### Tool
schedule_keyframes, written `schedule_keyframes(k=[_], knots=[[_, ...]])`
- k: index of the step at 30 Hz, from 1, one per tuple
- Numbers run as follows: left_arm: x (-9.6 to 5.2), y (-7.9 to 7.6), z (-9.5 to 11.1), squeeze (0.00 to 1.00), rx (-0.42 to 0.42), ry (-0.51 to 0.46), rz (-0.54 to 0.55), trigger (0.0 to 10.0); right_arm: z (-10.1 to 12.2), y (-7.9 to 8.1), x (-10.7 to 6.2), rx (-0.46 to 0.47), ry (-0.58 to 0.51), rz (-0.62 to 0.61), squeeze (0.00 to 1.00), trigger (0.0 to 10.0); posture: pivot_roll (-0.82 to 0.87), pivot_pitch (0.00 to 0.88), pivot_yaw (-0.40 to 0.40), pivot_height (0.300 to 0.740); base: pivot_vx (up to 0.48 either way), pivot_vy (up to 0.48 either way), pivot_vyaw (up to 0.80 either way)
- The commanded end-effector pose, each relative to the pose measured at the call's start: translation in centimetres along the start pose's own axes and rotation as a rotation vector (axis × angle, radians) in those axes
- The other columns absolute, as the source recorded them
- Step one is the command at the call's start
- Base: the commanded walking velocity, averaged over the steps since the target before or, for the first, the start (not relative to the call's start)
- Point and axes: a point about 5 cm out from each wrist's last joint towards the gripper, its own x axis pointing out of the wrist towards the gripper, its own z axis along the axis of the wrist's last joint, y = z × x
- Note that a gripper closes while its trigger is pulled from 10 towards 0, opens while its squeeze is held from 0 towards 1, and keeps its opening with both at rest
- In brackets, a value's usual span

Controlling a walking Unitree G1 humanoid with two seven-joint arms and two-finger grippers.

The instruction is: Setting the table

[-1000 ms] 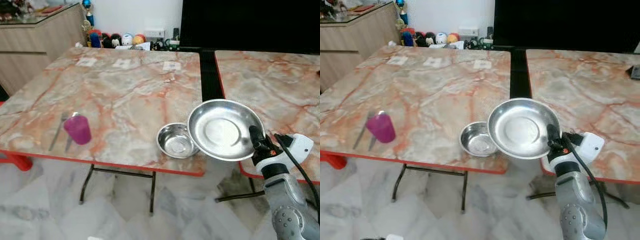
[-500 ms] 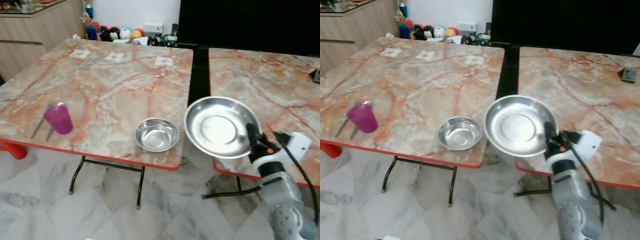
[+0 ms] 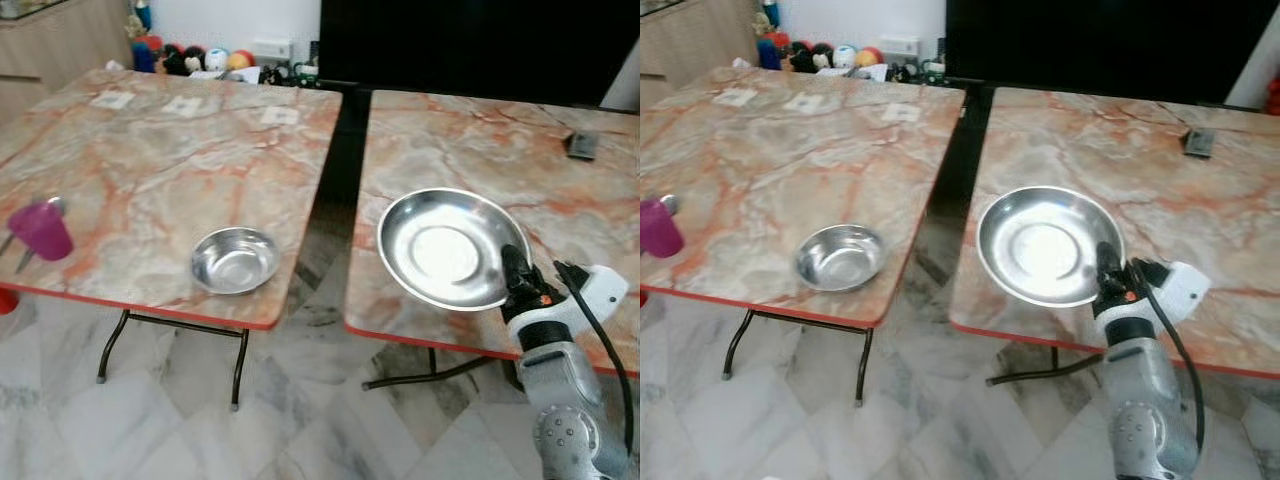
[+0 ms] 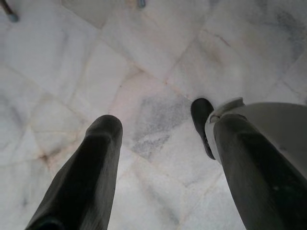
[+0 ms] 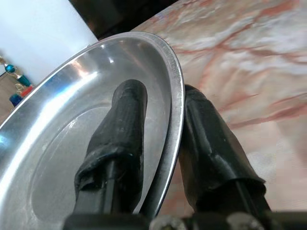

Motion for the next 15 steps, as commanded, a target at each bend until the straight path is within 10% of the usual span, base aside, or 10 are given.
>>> schedule_keyframes(k=[1,15], knots=[[-0.2,-0.4,-0.7,0.0,-0.006,0.028,-0.005,10.0,0.6,-0.4,0.0,-0.007,-0.035,-0.021,0.0,10.0,0.0,0.113,-0.005,0.74,0.0,-0.356,0.0],[-0.2,-0.3,-0.6,0.0,-0.006,0.023,-0.005,10.0,1.1,-2.2,0.0,0.011,-0.092,-0.182,0.0,10.0,0.0,0.117,-0.004,0.74,0.0,-0.358,0.0]])
